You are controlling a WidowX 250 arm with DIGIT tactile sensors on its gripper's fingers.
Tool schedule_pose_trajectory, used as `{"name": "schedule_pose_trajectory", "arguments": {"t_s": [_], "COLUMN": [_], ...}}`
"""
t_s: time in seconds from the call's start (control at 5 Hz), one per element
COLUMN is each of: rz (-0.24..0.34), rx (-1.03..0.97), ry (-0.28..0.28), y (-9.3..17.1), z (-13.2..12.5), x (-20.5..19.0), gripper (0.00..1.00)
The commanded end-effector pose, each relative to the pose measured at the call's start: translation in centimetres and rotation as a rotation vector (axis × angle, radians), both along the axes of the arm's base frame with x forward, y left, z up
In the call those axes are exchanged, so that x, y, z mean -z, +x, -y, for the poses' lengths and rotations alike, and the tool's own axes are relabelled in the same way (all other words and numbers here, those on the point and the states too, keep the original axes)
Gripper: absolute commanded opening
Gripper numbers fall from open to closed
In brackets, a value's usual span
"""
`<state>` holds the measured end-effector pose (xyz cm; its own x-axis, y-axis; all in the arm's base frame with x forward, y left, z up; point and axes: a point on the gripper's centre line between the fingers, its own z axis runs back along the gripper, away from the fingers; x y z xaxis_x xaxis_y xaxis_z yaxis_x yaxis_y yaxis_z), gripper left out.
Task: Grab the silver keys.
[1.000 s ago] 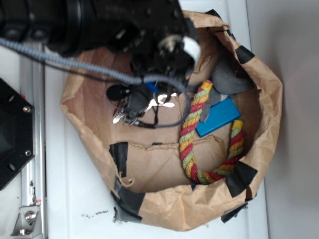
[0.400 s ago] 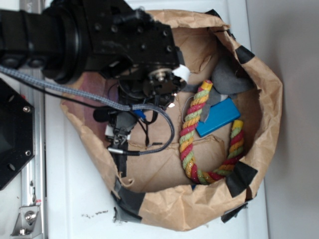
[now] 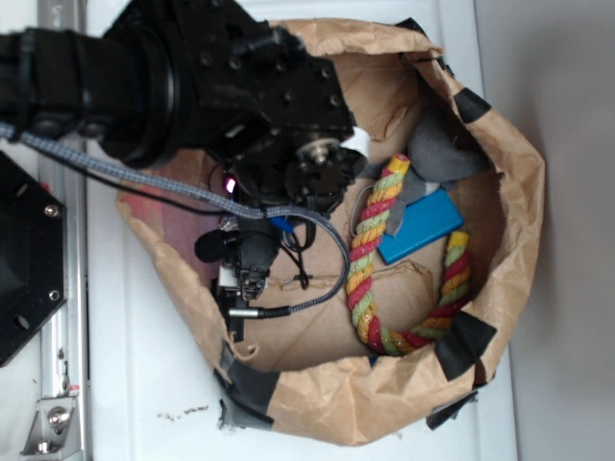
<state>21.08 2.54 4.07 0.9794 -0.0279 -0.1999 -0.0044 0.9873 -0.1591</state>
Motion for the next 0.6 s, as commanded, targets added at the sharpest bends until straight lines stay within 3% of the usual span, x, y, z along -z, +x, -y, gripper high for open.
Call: {"name": "schedule_pose_trajectory", "arguments": {"t_s": [0.0,0.4], "rz": [0.039,0.118], "rx": [0.034,0.082], "ry": [0.01,0.048], "y": [0.5,1.3], "z": [0.0,-0.6], "x": [-0.6,1.7], "gripper": [1.0,1.0]}}
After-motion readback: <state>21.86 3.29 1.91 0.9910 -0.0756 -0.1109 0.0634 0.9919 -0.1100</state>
